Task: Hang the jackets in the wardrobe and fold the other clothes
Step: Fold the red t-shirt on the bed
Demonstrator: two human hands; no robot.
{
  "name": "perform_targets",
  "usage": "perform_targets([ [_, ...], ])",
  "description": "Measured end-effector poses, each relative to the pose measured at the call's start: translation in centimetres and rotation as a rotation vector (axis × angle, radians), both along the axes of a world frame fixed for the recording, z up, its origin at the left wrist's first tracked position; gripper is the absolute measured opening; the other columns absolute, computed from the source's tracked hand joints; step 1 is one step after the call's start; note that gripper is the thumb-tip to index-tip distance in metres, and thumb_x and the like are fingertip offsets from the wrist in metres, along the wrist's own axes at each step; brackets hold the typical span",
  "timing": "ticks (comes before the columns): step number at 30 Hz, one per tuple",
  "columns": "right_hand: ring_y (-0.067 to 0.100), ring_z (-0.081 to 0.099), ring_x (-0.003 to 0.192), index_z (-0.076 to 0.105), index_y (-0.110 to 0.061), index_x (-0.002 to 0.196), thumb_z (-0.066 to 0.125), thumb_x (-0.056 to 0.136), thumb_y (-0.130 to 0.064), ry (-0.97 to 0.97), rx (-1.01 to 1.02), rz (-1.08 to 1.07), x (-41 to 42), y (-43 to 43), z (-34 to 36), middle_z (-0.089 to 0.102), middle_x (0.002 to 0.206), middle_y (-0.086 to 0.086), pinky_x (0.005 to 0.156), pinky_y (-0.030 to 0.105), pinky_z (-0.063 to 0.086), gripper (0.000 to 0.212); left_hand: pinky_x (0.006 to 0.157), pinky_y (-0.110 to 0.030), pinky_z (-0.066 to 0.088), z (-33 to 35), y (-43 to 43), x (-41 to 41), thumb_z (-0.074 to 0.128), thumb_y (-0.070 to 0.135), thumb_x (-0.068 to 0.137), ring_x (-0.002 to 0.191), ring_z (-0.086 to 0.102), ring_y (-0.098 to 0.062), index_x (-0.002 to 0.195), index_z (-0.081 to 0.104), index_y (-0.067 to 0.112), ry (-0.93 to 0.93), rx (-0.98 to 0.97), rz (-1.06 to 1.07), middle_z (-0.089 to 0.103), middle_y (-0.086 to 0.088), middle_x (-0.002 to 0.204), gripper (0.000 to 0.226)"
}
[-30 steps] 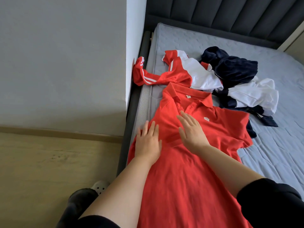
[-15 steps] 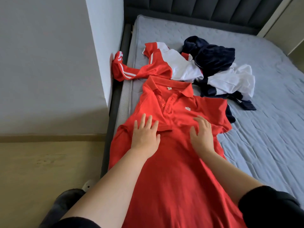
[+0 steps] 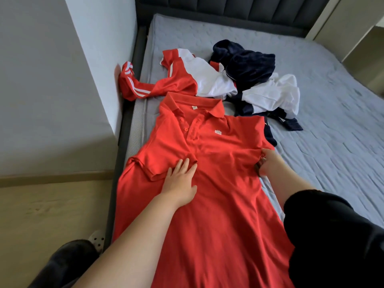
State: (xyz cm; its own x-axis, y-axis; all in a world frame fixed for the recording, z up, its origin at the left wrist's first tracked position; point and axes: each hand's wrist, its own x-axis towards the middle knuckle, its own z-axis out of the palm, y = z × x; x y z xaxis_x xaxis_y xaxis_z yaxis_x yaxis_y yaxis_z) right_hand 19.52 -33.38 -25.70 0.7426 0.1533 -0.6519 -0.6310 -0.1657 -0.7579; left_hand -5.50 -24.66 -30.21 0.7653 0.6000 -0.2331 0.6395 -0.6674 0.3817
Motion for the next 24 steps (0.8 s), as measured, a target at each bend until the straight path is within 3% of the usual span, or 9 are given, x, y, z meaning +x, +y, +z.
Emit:
perform_targets([
  [2,0.012,0.05,0.057,0.053,-0.017,0.077,0.056,0.089,-0.018,-0.26,-0.109,0.018,0.2,0.9,1.1,0.052,0.066,-0.001,0.058,0.023,0.043,0.013,0.116,-0.04,0.001,-0.1,0.0,-0.1,0.048,0.033,0.094,0.146,-0.008,-0.016,0.151,0.007,0.027,-0.018,-0.025,0.006,-0.005,0.0,0.159,0.07],
  [5,0.027,0.057,0.082,0.059,-0.001,0.092,0.056,0.087,-0.01,-0.838,-0.318,0.101,-1.9,2.1,2.3,0.059,0.084,0.01,0.066,0.025,0.032,0.011,0.116,-0.039,0.0,-0.2,0.1,0.1,0.049,0.031,0.093,0.146,-0.007,-0.015,0.151,0.012,0.027,-0.051,-0.07,0.03,-0.003,0.001,0.159,0.068],
  [8,0.036,0.056,0.081,0.054,0.002,0.094,0.056,0.083,0.001,-1.254,-0.281,0.489,-5.6,2.1,1.6,0.062,0.083,0.016,0.063,0.03,0.028,0.012,0.116,-0.038,-0.001,-0.1,0.3,0.0,0.051,0.028,0.093,0.146,-0.005,-0.013,0.15,0.018,0.027,-0.09,-0.113,0.044,0.0,0.002,0.159,0.066],
  [11,0.039,0.061,0.091,0.059,0.008,0.105,0.063,0.071,0.01,-1.554,-0.292,0.918,-7.6,0.8,-0.6,0.064,0.097,0.023,0.085,0.036,0.042,0.034,0.116,-0.035,0.001,0.2,0.5,0.0,0.052,0.02,0.092,0.146,0.003,-0.012,0.147,0.029,0.024,-0.237,-0.208,0.122,0.013,0.002,0.158,0.06],
  [12,0.039,0.061,0.1,0.059,0.008,0.109,0.067,0.069,0.008,-1.611,-0.314,0.988,-7.8,0.4,-1.3,0.064,0.105,0.022,0.093,0.043,0.044,0.041,0.116,-0.034,0.002,0.4,0.6,0.0,0.052,0.017,0.091,0.145,0.007,-0.011,0.146,0.032,0.023,-0.287,-0.232,0.154,0.017,0.002,0.157,0.058],
  [14,0.036,0.053,0.118,0.056,0.004,0.119,0.071,0.068,0.0,-1.627,-0.421,1.038,-7.7,-0.1,-2.4,0.058,0.125,0.019,0.106,0.053,0.035,0.053,0.116,-0.032,0.004,0.5,0.6,-0.1,0.05,0.013,0.091,0.144,0.012,-0.011,0.144,0.036,0.021,-0.348,-0.242,0.2,0.024,0.001,0.155,0.055],
  [17,0.031,0.041,0.131,0.053,-0.004,0.128,0.067,0.073,-0.005,-1.541,-0.566,0.992,-7.3,-0.3,-3.3,0.048,0.139,0.014,0.113,0.05,0.016,0.057,0.116,-0.032,0.005,0.6,0.4,0.0,0.049,0.011,0.091,0.144,0.014,-0.01,0.143,0.038,0.019,-0.348,-0.221,0.216,0.026,0.001,0.154,0.053],
  [20,0.035,0.054,0.116,0.064,0.0,0.112,0.062,0.075,0.005,-1.547,-0.546,0.872,-6.8,-0.3,-3.6,0.061,0.123,0.016,0.11,0.053,0.024,0.038,0.117,-0.032,0.008,0.6,0.2,0.3,0.049,0.011,0.091,0.143,0.016,-0.012,0.142,0.04,0.018,-0.316,-0.189,0.21,0.028,0.0,0.153,0.051],
  [24,0.038,0.067,0.082,0.067,0.009,0.098,0.068,0.055,0.02,-1.682,-0.504,0.785,-6.2,-1.0,-4.5,0.069,0.092,0.023,0.085,0.054,0.048,0.045,0.1,-0.027,0.035,1.2,0.2,1.5,0.05,0.007,0.085,0.119,0.049,-0.019,0.126,0.058,0.016,-0.472,-0.132,0.398,0.059,-0.002,0.127,0.043],
])
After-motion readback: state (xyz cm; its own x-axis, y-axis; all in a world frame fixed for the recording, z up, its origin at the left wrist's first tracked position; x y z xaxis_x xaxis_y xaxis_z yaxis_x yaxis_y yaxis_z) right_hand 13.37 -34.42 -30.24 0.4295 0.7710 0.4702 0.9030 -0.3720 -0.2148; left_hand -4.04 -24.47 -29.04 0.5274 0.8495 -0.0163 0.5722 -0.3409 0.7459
